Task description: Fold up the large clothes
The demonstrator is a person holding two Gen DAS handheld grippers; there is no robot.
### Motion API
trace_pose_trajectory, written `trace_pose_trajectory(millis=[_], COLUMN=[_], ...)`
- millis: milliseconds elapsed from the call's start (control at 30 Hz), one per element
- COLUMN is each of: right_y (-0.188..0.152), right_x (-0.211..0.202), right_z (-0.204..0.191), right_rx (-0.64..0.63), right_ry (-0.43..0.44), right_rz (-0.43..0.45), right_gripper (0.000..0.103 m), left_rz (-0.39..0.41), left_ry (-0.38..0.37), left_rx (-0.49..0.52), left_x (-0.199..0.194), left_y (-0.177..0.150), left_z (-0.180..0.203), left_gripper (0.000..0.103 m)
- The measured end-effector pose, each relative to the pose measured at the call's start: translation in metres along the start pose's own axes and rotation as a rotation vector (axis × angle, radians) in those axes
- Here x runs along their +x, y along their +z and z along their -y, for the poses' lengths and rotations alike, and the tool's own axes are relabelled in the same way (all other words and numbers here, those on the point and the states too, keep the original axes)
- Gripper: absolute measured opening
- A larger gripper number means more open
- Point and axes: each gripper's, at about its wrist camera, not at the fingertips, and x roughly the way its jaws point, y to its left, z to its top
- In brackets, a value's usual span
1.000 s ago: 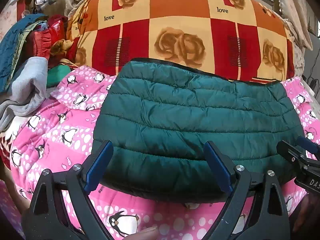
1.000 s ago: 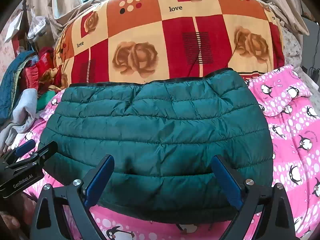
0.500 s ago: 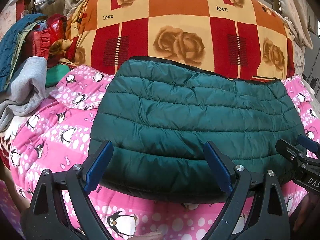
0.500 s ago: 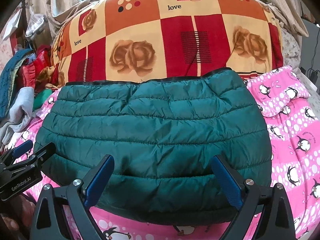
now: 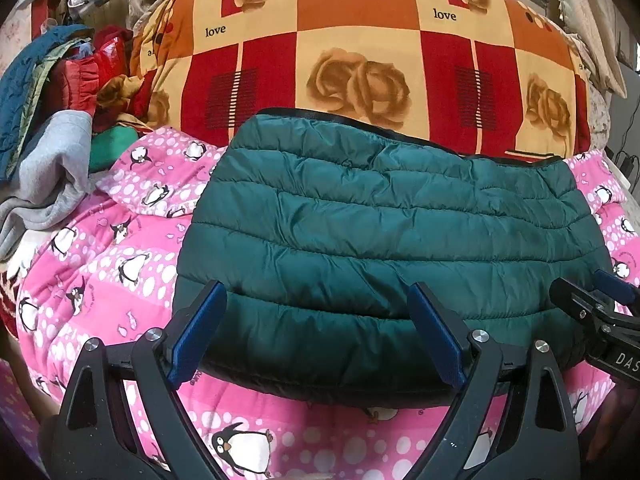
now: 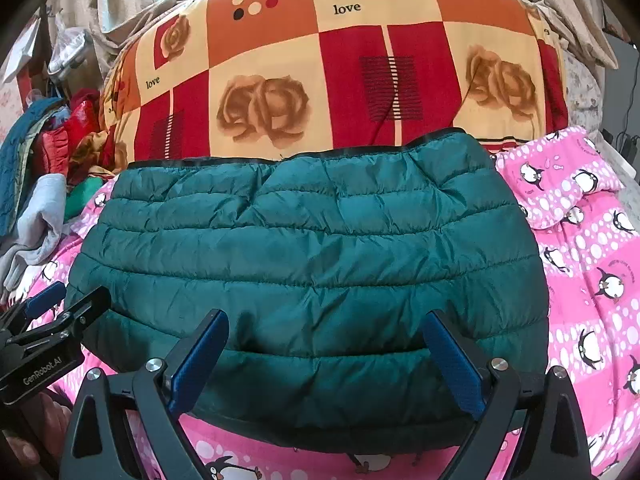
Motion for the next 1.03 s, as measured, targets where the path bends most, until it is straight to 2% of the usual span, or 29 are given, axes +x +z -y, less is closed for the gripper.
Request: trace_pose_trajectory(millis=[1033], right_y=[-0.0003], right_x=[0.0077], right_z=[-0.0045], right_rx=[-0.003], right_ry=[0.003], right_rz=[-0.015], right_gripper=[0.097], left_rz=[0.004], left_ry=[-0.007], left_rx=[0.012], left_x=[0.0057], left_y=[-0.0027], left_z=[-0.0082], left_gripper=[0.092])
